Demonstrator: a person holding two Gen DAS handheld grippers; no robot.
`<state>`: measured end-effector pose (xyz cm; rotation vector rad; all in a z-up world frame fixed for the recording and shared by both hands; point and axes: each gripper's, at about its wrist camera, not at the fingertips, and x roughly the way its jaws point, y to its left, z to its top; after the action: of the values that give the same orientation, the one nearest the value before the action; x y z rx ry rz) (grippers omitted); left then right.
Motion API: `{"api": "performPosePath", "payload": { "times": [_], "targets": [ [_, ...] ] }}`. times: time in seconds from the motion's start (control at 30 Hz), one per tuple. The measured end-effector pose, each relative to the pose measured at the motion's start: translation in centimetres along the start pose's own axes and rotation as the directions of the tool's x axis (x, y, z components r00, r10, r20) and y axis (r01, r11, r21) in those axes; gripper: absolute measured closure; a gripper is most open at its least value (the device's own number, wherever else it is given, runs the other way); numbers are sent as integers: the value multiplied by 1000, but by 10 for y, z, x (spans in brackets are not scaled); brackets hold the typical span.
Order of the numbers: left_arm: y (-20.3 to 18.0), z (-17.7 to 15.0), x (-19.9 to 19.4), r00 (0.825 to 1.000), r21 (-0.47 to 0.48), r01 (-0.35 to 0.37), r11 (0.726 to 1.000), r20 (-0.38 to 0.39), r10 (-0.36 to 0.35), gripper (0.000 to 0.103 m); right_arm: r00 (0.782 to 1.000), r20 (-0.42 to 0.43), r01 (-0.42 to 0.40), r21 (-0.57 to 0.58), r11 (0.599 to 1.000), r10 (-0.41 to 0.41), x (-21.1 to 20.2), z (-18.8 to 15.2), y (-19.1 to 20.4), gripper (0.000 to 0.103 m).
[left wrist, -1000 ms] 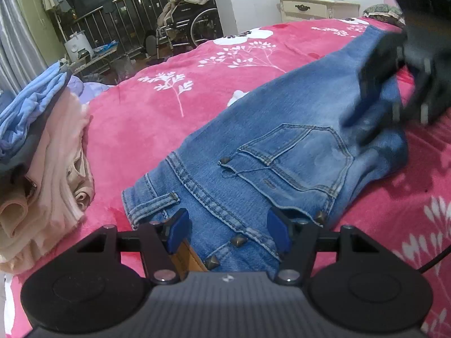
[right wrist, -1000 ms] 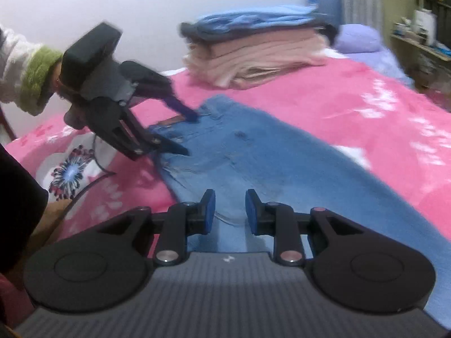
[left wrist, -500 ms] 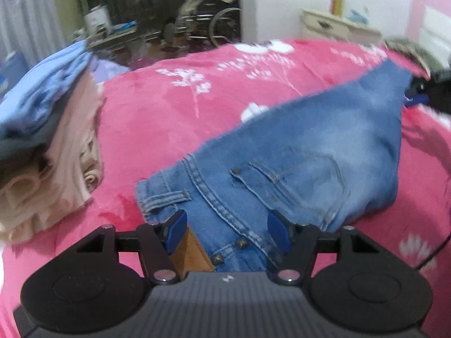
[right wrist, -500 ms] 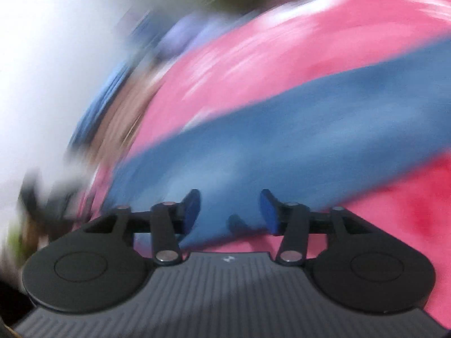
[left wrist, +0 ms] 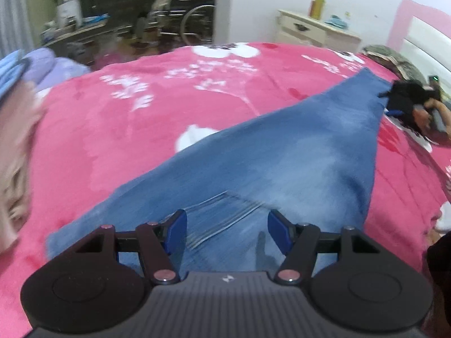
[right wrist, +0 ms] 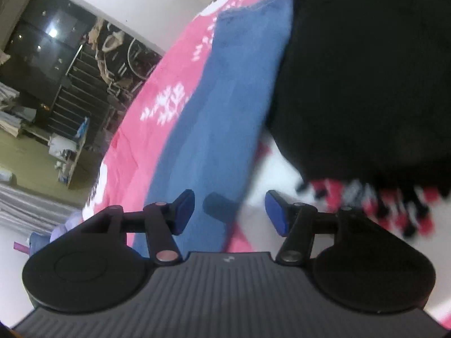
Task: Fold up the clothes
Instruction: 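Grasp the jeans' leg end with the right gripper and lift it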
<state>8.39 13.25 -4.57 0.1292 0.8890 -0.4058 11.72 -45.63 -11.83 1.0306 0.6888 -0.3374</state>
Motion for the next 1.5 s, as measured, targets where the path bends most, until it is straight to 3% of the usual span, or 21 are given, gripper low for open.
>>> {"api": "performPosePath", "payload": {
  "times": [0.17,0.33,0.63,0.73,0.8,0.9,1.07,1.27,1.37,1.5],
  "targets": [
    [-15,3,27,1000,43,16,999,-26,-15,38,997,74,-32,119,992,23,19,28,-10,48],
    [-13,0,39,999,20,28,999,-47,-27,37,991,129,-61,196,979,36,38,47,-7,47],
    [-13,1,43,998,13,31,999,-52,-30,36,977,207,-111,260,959,57,61,74,-8,46],
    [-13,1,43,998,11,29,1000,-52,-28,36,970,227,-134,224,965,82,55,72,-5,57],
    [-15,0,43,999,18,22,1000,-49,-21,36,966,240,-149,200,969,99,51,71,-2,84],
    [-17,-1,44,999,28,11,1000,-43,-9,35,958,259,-170,162,972,125,45,69,2,97],
    [-22,-3,45,999,45,-8,999,-32,9,35,943,287,-204,97,974,169,35,66,9,98],
    [-25,-5,44,1000,49,-20,999,-22,22,35,942,244,-203,-134,970,231,15,50,55,98],
    [-25,-6,44,1000,50,-23,998,-19,24,35,951,179,-185,-328,926,254,9,25,86,98],
    [-26,-6,44,999,48,-27,998,-17,28,35,964,24,-210,-553,806,267,10,-31,119,98]
  ]
}}
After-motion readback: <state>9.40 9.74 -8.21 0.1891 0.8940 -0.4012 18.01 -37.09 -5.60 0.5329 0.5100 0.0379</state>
